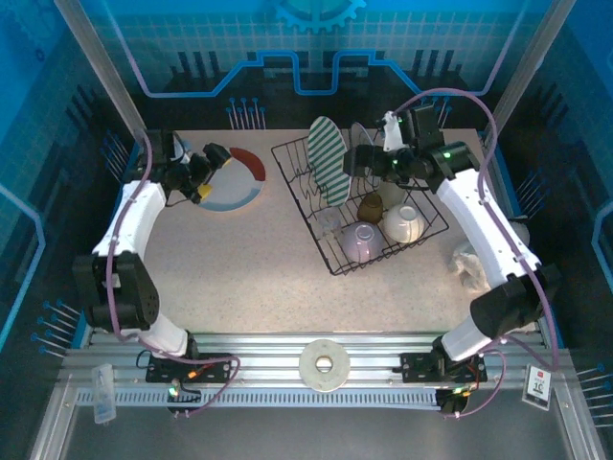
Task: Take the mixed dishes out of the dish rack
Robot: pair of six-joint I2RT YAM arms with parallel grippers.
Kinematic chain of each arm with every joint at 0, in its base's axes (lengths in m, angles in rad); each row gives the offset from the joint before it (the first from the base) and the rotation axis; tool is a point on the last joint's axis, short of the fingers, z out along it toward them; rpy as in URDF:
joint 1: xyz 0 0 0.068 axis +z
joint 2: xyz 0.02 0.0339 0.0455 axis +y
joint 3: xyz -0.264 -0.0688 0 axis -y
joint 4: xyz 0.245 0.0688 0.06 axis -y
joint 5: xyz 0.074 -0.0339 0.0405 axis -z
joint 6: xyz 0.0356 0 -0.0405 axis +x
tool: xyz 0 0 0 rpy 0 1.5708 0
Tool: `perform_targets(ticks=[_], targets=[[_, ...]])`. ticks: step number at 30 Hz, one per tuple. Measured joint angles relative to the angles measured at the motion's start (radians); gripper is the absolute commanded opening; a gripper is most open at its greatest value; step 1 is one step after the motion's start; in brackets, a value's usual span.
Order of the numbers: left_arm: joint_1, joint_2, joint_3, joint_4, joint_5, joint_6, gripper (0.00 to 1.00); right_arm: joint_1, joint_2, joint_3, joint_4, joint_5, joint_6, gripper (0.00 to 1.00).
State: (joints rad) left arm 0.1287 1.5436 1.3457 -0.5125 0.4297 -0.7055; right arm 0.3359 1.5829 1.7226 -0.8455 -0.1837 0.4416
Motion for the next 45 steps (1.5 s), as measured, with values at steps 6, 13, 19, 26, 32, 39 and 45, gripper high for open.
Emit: perform_targets(ticks=[6,13,19,26,32,39,45], targets=[[0.091,-0.227,-0.203,0.119,0.145,-0.056,0.99,0.019,0.097,0.075,-0.003,0.096,-0.084,0.90],[0.080,-0.293,-0.325,0.163,0.262,-0.089,0.99,0.029,0.233,0.184,-0.009,0.132,-0.137,0.87],[-0.043,-0.387,-0.415,0.218,0.288,-0.169,0.99,0.038,0.306,0.233,-0.010,0.135,-0.160,0.79],[-0.245,-0.519,-0.493,0.318,0.192,-0.256,0.99,0.049,0.355,0.250,0.003,0.163,-0.176,0.65],[-0.283,-0.472,-0.483,0.384,0.203,-0.346,0.99,0.067,0.393,0.259,0.025,0.177,-0.178,0.59],[-0.325,-0.467,-0.483,0.384,0.195,-0.370,0.99,0.087,0.420,0.282,0.043,0.180,-0.177,0.51],[-0.326,-0.473,-0.489,0.401,0.195,-0.390,0.99,0.090,0.457,0.333,0.047,0.192,-0.173,0.42]])
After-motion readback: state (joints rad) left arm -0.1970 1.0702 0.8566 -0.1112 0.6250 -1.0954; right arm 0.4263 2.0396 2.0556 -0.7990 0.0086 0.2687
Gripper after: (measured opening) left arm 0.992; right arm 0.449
